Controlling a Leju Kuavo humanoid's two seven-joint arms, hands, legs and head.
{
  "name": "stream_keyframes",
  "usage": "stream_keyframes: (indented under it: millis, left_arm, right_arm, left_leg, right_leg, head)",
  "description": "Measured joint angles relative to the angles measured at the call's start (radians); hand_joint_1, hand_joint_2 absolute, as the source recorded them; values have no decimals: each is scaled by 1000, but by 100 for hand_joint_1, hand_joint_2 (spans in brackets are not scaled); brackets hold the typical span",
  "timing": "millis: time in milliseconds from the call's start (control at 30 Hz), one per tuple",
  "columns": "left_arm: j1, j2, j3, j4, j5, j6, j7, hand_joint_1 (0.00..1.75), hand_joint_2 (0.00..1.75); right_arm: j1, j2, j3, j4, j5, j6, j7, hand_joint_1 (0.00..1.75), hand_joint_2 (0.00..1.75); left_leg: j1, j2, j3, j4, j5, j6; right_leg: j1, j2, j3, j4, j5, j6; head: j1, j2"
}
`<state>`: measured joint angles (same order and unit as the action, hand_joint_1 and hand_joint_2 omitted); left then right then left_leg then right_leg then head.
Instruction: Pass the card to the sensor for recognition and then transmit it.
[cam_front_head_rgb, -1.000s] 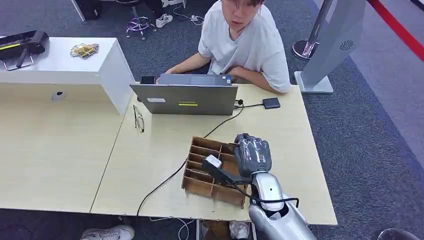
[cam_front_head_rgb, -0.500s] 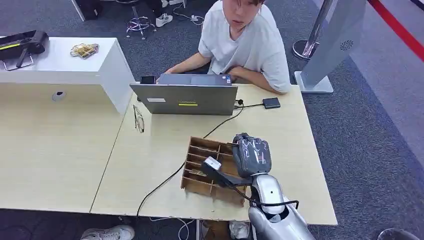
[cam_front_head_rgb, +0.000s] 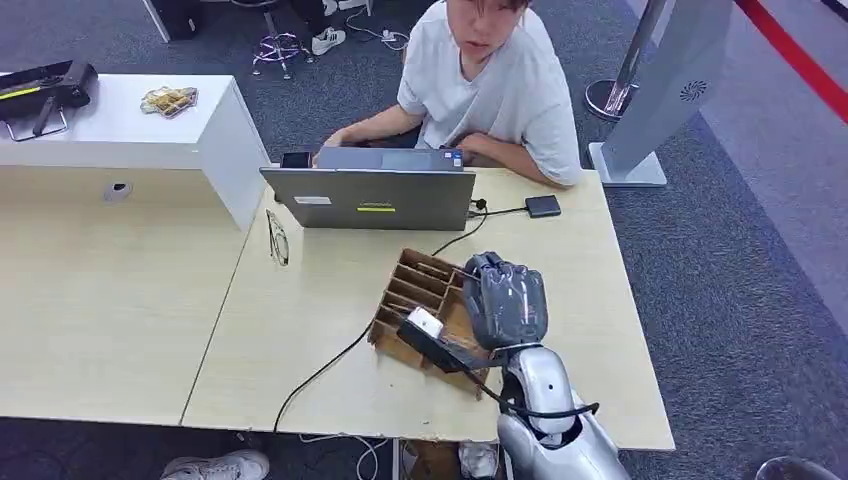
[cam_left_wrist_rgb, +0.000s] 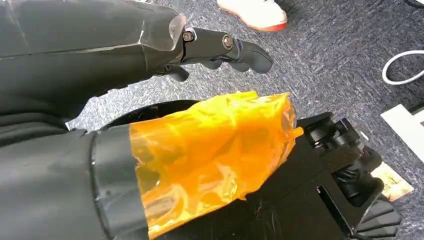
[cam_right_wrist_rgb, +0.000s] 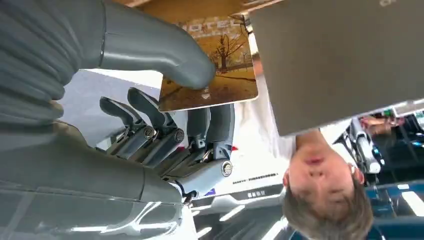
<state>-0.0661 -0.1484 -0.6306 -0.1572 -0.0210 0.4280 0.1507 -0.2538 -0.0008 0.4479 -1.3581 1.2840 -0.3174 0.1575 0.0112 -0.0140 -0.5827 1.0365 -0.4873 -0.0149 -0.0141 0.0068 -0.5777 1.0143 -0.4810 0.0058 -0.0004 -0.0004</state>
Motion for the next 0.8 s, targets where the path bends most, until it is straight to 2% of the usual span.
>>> stream_keyframes:
  millis: [267, 333, 467, 800]
  left_arm:
    - [0, 0, 1, 0, 3, 0, -1, 0, 0]
    - [0, 0, 2, 0, 3, 0, -1, 0, 0]
    - [0, 0, 4, 0, 3, 2, -1, 0, 0]
    - [0, 0, 8, 0, 13, 3, -6, 0, 0]
  right_arm:
    - [2, 0, 0, -13, 0, 1, 0, 169, 175]
    - [2, 0, 0, -13, 0, 1, 0, 175, 175]
    - [3, 0, 0, -18, 0, 0, -4, 175, 175]
    - [8, 0, 5, -78, -4, -18, -21, 175, 175]
  left_leg:
    - [0, 0, 0, 0, 0, 0]
    - [0, 0, 0, 0, 0, 0]
    - [0, 0, 0, 0, 0, 0]
    - [0, 0, 0, 0, 0, 0]
  right_leg:
    - [0, 0, 0, 0, 0, 0]
    - [0, 0, 0, 0, 0, 0]
    - [0, 0, 0, 0, 0, 0]
    - [0, 0, 0, 0, 0, 0]
  head:
    - [0, 0]
    - [0, 0]
    - [0, 0]
    - [0, 0]
